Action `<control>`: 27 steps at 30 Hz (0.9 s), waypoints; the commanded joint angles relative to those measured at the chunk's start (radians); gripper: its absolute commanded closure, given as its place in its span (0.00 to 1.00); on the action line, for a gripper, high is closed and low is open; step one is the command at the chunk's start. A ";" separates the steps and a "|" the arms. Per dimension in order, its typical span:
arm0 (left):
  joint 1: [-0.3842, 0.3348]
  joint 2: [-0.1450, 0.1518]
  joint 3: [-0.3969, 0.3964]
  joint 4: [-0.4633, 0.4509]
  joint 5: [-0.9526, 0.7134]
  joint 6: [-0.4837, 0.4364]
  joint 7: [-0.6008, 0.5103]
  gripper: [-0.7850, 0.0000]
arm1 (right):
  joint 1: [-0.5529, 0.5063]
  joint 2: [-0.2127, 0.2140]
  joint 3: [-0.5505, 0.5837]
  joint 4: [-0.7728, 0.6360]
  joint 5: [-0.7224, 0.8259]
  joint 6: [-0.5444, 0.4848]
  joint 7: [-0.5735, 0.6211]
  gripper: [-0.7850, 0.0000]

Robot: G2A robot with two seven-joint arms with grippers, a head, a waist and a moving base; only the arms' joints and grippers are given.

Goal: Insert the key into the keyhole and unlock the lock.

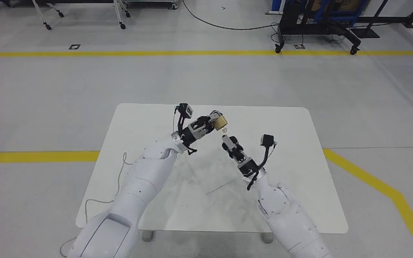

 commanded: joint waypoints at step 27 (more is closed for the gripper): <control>0.157 0.067 -0.053 -0.344 0.312 0.161 0.168 1.00 | -0.024 0.035 0.071 -0.037 0.454 0.094 0.412 0.66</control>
